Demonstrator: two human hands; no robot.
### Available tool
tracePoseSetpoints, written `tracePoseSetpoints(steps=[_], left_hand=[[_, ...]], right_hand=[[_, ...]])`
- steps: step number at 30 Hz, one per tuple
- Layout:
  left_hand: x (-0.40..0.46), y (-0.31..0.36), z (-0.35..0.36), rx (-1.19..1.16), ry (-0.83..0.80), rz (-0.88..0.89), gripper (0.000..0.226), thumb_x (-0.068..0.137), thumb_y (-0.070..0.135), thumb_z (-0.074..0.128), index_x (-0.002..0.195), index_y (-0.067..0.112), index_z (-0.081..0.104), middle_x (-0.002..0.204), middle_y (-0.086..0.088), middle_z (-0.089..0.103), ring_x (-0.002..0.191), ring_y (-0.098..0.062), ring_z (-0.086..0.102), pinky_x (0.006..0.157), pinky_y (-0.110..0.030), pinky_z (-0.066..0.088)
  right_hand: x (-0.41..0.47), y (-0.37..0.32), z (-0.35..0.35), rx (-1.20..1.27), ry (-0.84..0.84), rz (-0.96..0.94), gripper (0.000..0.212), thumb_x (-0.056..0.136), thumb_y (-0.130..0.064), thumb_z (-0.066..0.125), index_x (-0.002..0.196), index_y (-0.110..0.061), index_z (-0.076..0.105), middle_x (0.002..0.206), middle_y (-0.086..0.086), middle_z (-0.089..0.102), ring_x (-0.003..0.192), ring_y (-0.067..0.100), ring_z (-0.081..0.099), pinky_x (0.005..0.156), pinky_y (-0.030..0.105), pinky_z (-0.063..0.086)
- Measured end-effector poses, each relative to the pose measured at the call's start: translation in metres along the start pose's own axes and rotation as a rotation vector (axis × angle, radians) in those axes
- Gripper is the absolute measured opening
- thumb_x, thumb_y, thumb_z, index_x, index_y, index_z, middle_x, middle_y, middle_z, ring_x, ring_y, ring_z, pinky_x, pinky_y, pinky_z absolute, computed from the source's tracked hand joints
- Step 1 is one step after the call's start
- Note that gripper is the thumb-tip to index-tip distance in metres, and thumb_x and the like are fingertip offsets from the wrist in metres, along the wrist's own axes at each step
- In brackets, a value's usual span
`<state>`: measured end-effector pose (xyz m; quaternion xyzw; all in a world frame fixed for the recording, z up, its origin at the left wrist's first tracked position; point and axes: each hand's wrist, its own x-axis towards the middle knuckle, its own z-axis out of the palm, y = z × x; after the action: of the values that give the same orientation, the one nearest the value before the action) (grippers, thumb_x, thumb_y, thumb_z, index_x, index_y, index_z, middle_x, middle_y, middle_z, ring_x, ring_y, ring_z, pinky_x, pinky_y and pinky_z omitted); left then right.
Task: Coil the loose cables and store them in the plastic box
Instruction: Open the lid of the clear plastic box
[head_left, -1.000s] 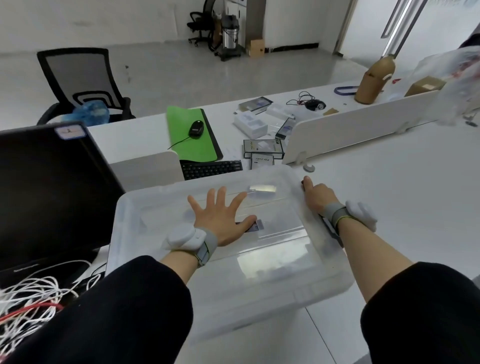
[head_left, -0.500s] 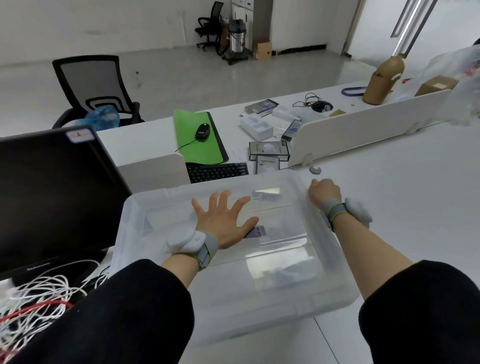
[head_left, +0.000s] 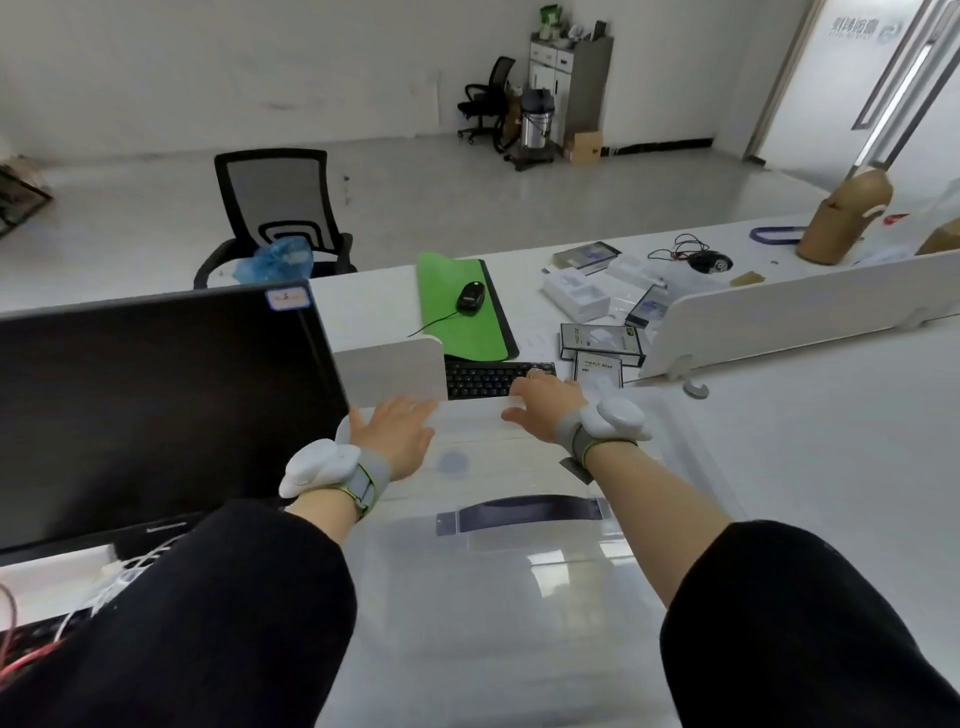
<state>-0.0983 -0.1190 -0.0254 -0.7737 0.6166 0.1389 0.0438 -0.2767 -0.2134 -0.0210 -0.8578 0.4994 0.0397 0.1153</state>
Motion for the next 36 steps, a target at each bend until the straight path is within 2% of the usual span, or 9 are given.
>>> tracePoseSetpoints(steps=[3,7,12,20,22,25,28,34,36], left_hand=[[0.009,0.003,-0.007,0.014,0.012,0.002,0.045,0.102,0.034,0.030,0.146,0.028,0.026,0.149,-0.004,0.031,0.138,-0.025,0.025,0.113,-0.053,0.014],[0.015,0.010,-0.012,0.026,0.005,-0.022,0.046,0.099,0.043,0.033,0.144,0.031,0.031,0.142,-0.008,0.034,0.133,-0.028,0.028,0.111,-0.049,0.022],[0.017,0.014,-0.031,0.016,0.034,-0.036,0.049,0.097,0.051,0.035,0.142,0.030,0.035,0.141,-0.009,0.035,0.132,-0.028,0.030,0.105,-0.046,0.027],[0.015,0.024,-0.070,-0.038,0.215,0.041,0.034,0.102,0.029,0.029,0.126,0.022,0.051,0.133,-0.004,0.051,0.126,-0.026,0.041,0.104,-0.041,0.022],[0.017,0.026,-0.077,-0.058,0.230,0.081,0.035,0.101,0.024,0.029,0.131,0.019,0.047,0.140,-0.005,0.046,0.133,-0.026,0.034,0.113,-0.046,0.012],[0.017,0.028,-0.081,-0.092,0.167,0.156,0.049,0.101,0.035,0.032,0.148,0.024,0.022,0.158,0.002,0.013,0.146,-0.021,0.004,0.116,-0.050,0.001],[0.015,0.032,-0.078,-0.093,0.128,0.149,0.055,0.100,0.040,0.034,0.150,0.030,0.013,0.160,0.004,-0.005,0.147,-0.020,-0.008,0.115,-0.056,-0.003],[0.013,0.027,-0.073,-0.092,0.194,0.018,0.059,0.098,0.045,0.035,0.150,0.034,0.009,0.158,-0.004,-0.015,0.146,-0.028,-0.012,0.115,-0.056,0.002],[0.008,0.029,-0.077,-0.109,0.215,0.121,0.055,0.097,0.046,0.038,0.148,0.035,0.019,0.159,-0.002,-0.001,0.146,-0.026,-0.004,0.114,-0.058,0.005]], right_hand=[[0.003,0.001,-0.004,-0.042,0.002,-0.028,0.039,0.097,-0.040,0.043,0.128,-0.018,0.049,0.133,0.006,0.047,0.123,0.025,0.047,0.107,0.043,0.025],[-0.001,0.007,-0.005,-0.038,-0.001,-0.052,0.038,0.099,-0.043,0.037,0.125,-0.017,0.046,0.131,0.007,0.053,0.117,0.028,0.052,0.094,0.038,0.036],[-0.003,0.007,-0.023,0.001,0.026,-0.063,0.037,0.098,-0.043,0.039,0.125,-0.020,0.048,0.130,0.004,0.057,0.119,0.027,0.052,0.098,0.038,0.033],[-0.005,0.010,-0.057,0.061,0.111,-0.053,0.040,0.099,-0.042,0.040,0.129,-0.018,0.050,0.129,0.010,0.058,0.120,0.029,0.051,0.100,0.038,0.032],[-0.004,0.012,-0.067,0.052,0.154,-0.040,0.039,0.099,-0.041,0.039,0.129,-0.019,0.050,0.131,0.006,0.057,0.122,0.027,0.050,0.103,0.039,0.029],[-0.002,0.020,-0.079,0.006,0.224,0.001,0.036,0.099,-0.041,0.037,0.122,-0.018,0.052,0.126,0.004,0.059,0.118,0.025,0.052,0.100,0.040,0.025],[0.000,0.036,-0.083,-0.005,0.291,0.073,0.034,0.100,-0.040,0.035,0.112,-0.016,0.054,0.117,0.005,0.062,0.111,0.026,0.055,0.093,0.040,0.027],[0.004,0.047,-0.072,0.082,0.293,0.173,0.036,0.100,-0.042,0.035,0.115,-0.015,0.053,0.120,0.006,0.061,0.112,0.027,0.055,0.095,0.041,0.028],[0.007,0.048,-0.068,0.111,0.278,0.191,0.036,0.100,-0.041,0.036,0.118,-0.015,0.053,0.123,0.006,0.060,0.114,0.028,0.054,0.096,0.042,0.028]])
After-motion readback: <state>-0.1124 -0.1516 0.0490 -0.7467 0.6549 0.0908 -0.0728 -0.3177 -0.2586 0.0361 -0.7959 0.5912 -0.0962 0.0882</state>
